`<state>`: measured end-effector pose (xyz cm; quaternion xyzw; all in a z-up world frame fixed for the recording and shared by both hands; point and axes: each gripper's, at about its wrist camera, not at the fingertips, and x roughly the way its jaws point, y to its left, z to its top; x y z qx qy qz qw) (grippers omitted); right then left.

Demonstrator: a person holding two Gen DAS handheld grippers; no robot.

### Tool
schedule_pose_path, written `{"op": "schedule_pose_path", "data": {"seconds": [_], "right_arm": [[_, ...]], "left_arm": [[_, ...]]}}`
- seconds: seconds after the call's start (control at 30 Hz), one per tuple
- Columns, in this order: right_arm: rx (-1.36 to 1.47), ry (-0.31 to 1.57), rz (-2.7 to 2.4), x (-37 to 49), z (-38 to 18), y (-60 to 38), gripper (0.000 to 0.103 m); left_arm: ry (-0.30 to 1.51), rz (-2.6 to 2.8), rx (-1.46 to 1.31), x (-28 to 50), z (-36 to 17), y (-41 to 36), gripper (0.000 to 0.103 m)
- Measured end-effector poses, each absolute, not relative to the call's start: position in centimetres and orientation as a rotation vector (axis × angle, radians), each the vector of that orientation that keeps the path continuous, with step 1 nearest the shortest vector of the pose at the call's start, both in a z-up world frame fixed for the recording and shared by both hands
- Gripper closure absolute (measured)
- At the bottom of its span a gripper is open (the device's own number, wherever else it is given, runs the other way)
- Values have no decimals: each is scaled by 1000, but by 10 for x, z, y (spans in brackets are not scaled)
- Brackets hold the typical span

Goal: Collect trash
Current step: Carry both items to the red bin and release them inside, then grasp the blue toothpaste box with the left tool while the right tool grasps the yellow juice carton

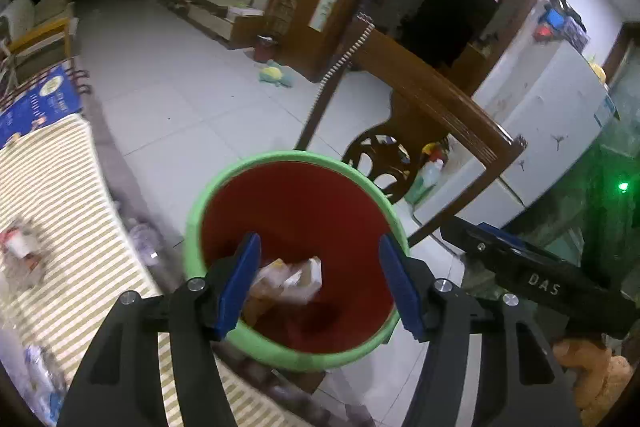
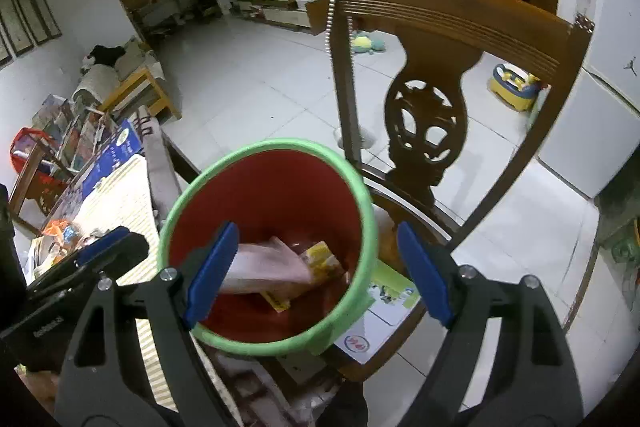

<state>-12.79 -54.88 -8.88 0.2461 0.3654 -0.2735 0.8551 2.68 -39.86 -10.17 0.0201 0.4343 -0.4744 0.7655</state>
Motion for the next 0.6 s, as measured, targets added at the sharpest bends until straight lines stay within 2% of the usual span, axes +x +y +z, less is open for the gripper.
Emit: {"op": "schedule_pose_path", "data": {"seconds": [0.33, 0.6], "right_arm": [[407, 796, -395, -68, -81, -477, 23], [330, 843, -253, -20, -82, -374, 23]], "left_arm": [[918, -621, -141, 55, -93, -234, 41], [957, -216, -220, 72, -129, -65, 42]]}}
